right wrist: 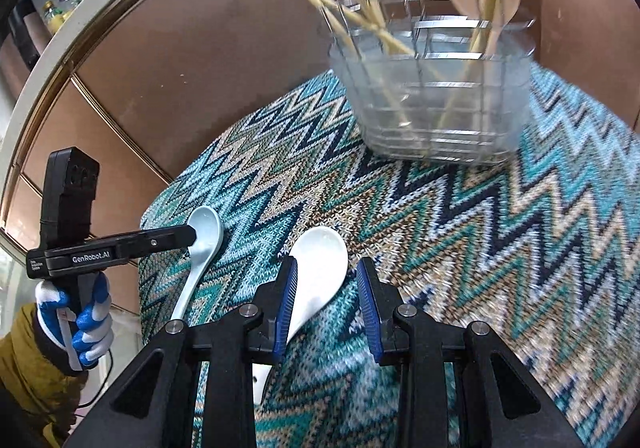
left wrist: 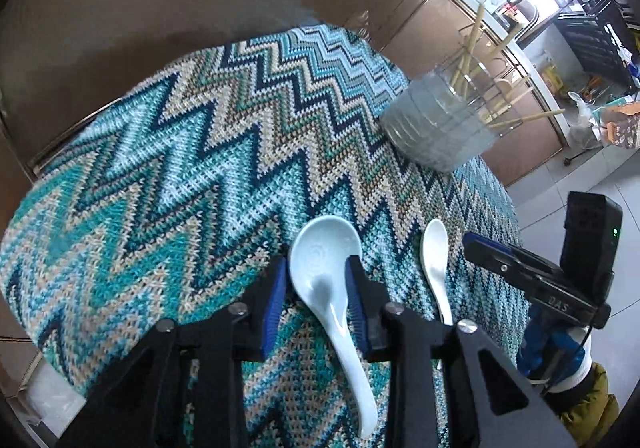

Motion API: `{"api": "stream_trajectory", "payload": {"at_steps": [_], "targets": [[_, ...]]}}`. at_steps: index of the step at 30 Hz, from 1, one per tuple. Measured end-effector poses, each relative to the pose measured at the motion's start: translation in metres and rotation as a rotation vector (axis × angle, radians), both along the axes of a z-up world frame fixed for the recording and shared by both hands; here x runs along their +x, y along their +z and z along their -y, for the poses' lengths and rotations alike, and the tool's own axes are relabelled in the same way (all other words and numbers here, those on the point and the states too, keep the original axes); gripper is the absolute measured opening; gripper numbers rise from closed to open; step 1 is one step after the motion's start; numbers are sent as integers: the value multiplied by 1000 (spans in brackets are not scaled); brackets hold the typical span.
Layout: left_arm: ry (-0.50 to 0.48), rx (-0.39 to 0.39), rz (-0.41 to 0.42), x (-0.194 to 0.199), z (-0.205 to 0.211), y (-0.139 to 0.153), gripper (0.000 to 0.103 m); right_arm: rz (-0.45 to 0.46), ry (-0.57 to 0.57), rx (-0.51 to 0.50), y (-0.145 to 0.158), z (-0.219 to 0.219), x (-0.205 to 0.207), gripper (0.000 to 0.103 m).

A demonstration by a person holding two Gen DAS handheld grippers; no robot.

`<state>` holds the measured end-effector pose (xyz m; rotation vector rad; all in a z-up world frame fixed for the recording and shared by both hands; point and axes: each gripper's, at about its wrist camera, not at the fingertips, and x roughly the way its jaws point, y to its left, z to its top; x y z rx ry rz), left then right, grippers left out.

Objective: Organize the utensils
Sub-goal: 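Grasp a white spoon with the right tool while the left tool grasps another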

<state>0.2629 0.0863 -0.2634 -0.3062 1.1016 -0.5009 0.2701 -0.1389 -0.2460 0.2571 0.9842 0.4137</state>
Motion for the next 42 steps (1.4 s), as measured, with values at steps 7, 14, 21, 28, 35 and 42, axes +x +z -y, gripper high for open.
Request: {"api": "stream_trajectory", "payload": {"at_steps": [7, 14, 21, 28, 35, 42], "targets": [[-28, 24, -28, 11, 8, -5, 20, -54, 44, 32, -17, -1, 23, 32], [-15, 30, -69, 20, 11, -11, 10, -113, 96, 42, -28, -2, 36, 20], [15, 23, -67, 19, 11, -9, 8, -109, 124, -13, -28, -10, 37, 6], [46, 21, -8, 2, 9, 8, 8, -30, 53, -21, -8, -6, 12, 5], [62, 1, 55, -21, 6, 35, 8, 65, -53, -25, 25, 11, -35, 4], [59, -21, 120, -51, 10, 67, 8, 155, -148, -21, 55, 24, -88, 4]]}}
